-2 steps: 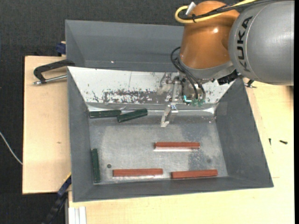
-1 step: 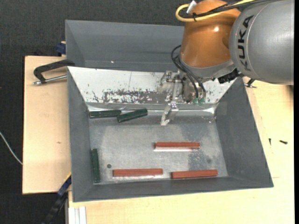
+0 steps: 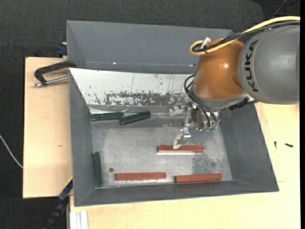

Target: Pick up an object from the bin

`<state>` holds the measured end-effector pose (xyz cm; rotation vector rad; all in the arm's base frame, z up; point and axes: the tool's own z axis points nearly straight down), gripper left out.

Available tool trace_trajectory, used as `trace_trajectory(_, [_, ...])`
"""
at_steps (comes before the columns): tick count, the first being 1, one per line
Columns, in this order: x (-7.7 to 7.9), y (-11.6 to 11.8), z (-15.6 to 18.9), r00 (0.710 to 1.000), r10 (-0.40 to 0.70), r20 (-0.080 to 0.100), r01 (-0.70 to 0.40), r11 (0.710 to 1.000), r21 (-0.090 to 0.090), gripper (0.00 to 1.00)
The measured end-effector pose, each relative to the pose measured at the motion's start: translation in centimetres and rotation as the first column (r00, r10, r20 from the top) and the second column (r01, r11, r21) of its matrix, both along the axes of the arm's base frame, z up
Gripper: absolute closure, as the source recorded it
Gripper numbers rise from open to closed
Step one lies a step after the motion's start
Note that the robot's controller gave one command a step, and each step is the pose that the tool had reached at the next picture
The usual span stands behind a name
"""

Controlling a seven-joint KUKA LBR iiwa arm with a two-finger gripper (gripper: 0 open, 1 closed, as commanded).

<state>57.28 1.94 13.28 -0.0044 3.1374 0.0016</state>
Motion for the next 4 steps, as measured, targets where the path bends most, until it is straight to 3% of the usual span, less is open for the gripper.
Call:
trace_trajectory(1, [-1.0, -1.4, -1.1, 1.0, 0.011, -0.005, -0.011, 1.0, 0.0, 0.0])
trace_trajectory(2, [-2.2, -2.8, 0.8, 1.0, 0.011, -0.003, -0.011, 1.0, -0.001, 0.0])
trace_trajectory(3, [-1.9, -3.7, -6.0, 1.0, -0.009, 0.001, 0.009, 1.0, 0.001, 0.0])
trace_trajectory(4, [-2.1, -3.5, -5.1, 1.0, -0.007, 0.0, 0.007, 1.0, 0.001, 1.0])
